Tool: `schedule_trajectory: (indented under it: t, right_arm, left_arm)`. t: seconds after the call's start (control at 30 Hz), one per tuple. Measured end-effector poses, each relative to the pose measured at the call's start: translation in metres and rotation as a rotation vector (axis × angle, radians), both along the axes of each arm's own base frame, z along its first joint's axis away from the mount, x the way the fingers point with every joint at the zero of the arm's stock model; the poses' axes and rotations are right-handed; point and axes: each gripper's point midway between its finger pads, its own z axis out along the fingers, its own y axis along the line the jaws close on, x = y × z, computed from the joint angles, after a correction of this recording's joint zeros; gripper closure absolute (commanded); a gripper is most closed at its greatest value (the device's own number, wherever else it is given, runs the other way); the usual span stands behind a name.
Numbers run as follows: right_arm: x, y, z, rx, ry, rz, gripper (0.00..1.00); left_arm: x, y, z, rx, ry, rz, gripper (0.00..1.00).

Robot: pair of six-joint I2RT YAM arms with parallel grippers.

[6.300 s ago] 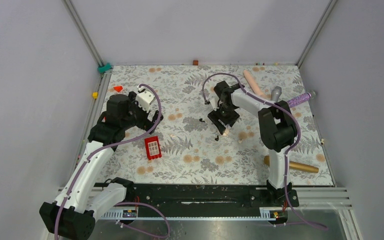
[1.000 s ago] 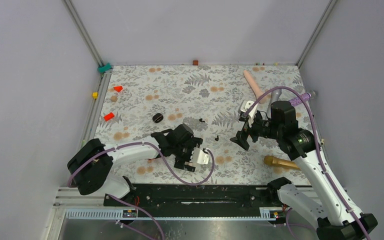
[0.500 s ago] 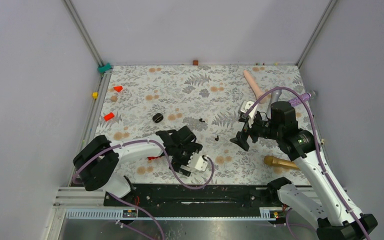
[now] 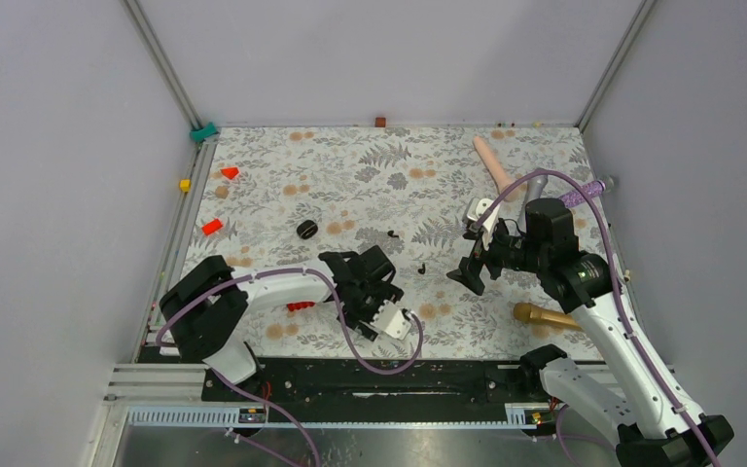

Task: Insert the wireless bluetooth earbuds into the charging case
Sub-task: Pick up the charging case from the corner of the board.

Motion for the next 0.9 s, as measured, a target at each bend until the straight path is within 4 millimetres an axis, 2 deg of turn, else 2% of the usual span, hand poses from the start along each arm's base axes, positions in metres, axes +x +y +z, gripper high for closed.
schedule_trajectory:
  t: [0.07, 0.2, 0.43, 0.67, 0.77, 0.9]
  right_arm:
    - [0.000, 0.000, 0.000, 0.000, 0.000, 0.000, 0.01]
    - [0.000, 0.000, -0.001, -0.001, 0.002, 0.000, 0.01]
    - [-0.001, 0.001, 0.000, 0.004, 0.003, 0.006, 0.01]
    - [-0.004, -0.001, 0.003, -0.005, -0.005, 0.014, 0.01]
    - [-0.010, -0.002, 0.015, -0.015, -0.035, 0.047, 0.01]
    - [-0.027, -0.004, 0.046, -0.014, -0.130, 0.122, 0.00]
  left_arm:
    - [0.000, 0.000, 0.000, 0.008, -0.008, -0.008, 0.28]
    - [-0.001, 0.000, -0.001, 0.018, -0.017, -0.016, 0.40]
    - [0.001, 0.001, -0.002, 0.031, -0.034, -0.019, 0.69]
    - [-0.002, 0.000, 0.003, 0.042, 0.000, 0.023, 0.75]
    - [-0.005, -0.008, 0.018, 0.007, 0.056, 0.056, 0.75]
    - [-0.004, -0.033, 0.066, -0.152, 0.160, 0.106, 0.75]
